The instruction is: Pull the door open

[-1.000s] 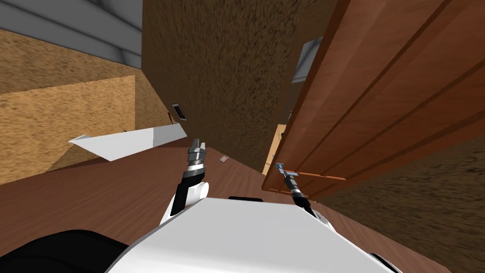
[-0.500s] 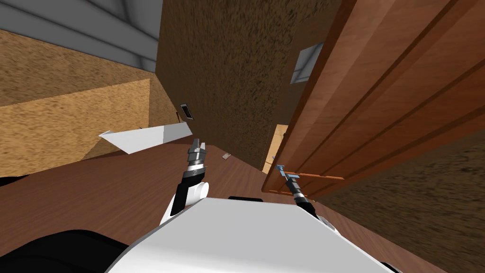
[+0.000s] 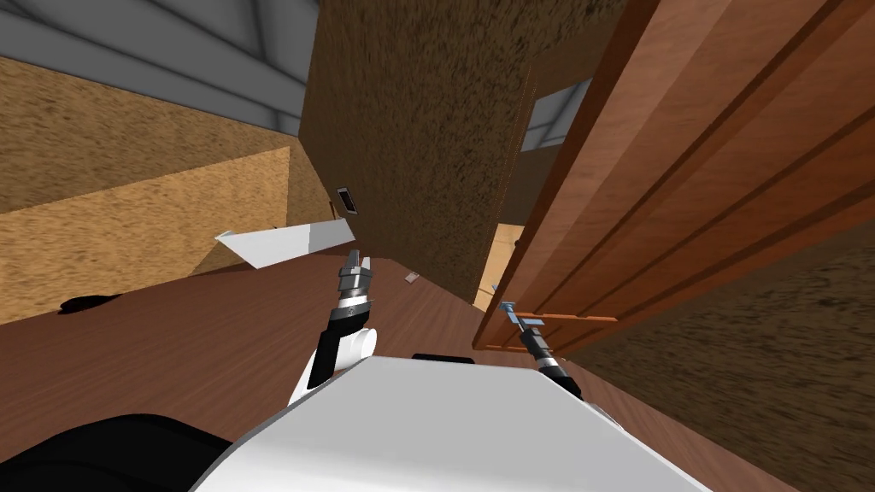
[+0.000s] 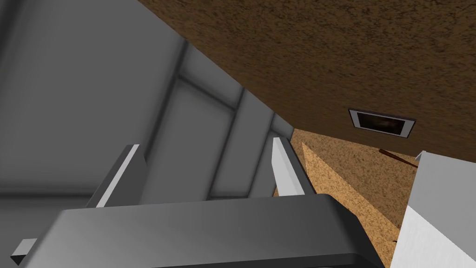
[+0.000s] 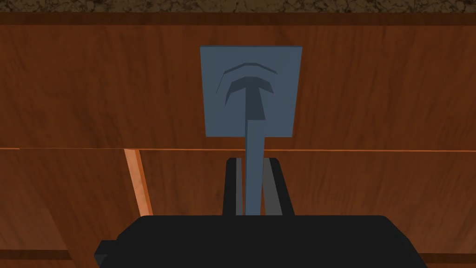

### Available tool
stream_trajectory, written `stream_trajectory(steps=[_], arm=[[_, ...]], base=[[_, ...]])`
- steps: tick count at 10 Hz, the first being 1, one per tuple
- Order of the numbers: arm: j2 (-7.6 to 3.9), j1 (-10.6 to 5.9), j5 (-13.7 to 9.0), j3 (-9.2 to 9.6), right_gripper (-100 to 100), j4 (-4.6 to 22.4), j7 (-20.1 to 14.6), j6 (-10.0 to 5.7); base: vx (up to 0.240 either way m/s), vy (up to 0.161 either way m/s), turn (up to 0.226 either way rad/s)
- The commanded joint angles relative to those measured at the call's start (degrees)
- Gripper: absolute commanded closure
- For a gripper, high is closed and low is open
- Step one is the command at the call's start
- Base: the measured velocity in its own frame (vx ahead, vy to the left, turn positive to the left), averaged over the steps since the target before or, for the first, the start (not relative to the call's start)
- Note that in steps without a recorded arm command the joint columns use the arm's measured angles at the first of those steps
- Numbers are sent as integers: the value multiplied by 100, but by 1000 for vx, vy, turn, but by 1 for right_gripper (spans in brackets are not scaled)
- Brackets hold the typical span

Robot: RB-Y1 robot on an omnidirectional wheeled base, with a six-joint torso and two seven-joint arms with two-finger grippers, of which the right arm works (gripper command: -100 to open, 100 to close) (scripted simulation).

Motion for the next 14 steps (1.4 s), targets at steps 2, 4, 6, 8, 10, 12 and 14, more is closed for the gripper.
stream_trajectory(steps=[2,4,6,8,10,12,14], arm=[[-33,76,9,34,100,30,-37,-124],[-64,132,9,52,100,46,-61,-214],[-112,214,10,78,100,69,-98,-349],[-155,291,11,103,100,91,-132,-476],[-155,291,11,103,100,91,-132,-476],[-155,291,11,103,100,91,-132,-476],[-187,347,11,121,100,107,-157,-567]], base=[[-116,-30,110],[-199,-75,164],[-189,-86,165],[-220,-104,194],[-87,-21,1],[17,17,-15],[-36,-26,113]])
